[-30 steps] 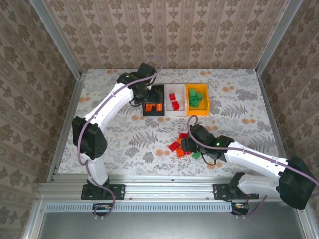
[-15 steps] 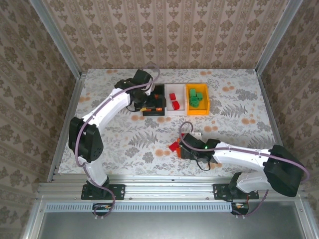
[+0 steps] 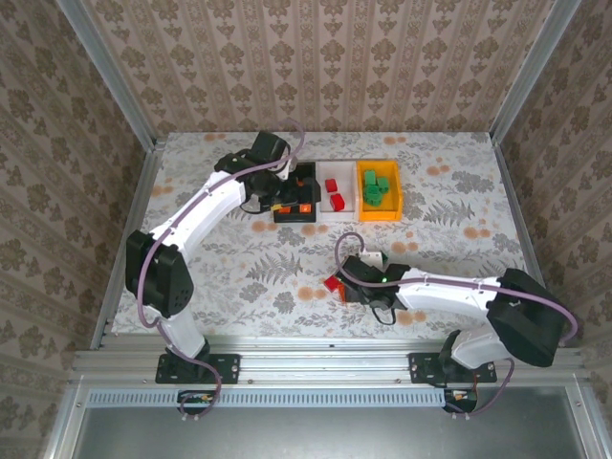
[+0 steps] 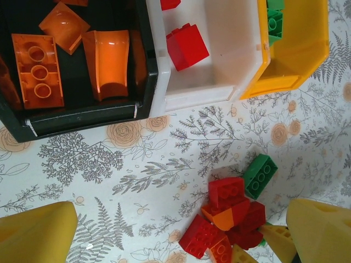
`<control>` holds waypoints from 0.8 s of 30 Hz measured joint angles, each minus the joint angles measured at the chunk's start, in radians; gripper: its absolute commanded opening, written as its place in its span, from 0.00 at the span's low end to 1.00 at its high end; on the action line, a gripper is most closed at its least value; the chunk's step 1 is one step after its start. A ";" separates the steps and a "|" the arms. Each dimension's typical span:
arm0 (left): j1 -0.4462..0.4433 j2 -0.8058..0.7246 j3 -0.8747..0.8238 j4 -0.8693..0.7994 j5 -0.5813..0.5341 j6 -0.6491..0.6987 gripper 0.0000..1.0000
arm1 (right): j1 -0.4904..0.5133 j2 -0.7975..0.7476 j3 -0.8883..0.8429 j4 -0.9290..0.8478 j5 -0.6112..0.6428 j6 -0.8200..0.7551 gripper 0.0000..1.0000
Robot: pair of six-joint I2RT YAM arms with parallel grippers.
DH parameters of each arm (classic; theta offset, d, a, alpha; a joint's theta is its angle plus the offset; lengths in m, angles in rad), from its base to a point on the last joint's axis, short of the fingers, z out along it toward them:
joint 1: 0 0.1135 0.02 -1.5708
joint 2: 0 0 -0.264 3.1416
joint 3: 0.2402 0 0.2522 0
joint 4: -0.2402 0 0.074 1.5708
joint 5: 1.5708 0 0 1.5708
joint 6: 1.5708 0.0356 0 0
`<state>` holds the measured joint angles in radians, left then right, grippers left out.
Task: Sort the legos into containers by color
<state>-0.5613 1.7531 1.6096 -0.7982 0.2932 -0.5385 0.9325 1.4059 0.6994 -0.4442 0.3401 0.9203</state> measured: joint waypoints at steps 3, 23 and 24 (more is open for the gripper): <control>0.000 0.000 0.000 0.000 0.002 0.000 0.99 | 0.000 0.037 0.008 0.022 0.002 -0.002 0.62; 0.000 0.000 0.000 0.004 0.010 0.000 0.99 | 0.000 0.105 0.034 0.061 0.016 -0.035 0.56; 0.000 0.000 0.000 0.005 0.011 0.000 0.99 | 0.000 0.105 0.034 0.061 0.016 -0.035 0.55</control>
<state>-0.5613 1.7531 1.6093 -0.7937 0.3038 -0.5388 0.9325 1.5105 0.7338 -0.3832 0.3565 0.8856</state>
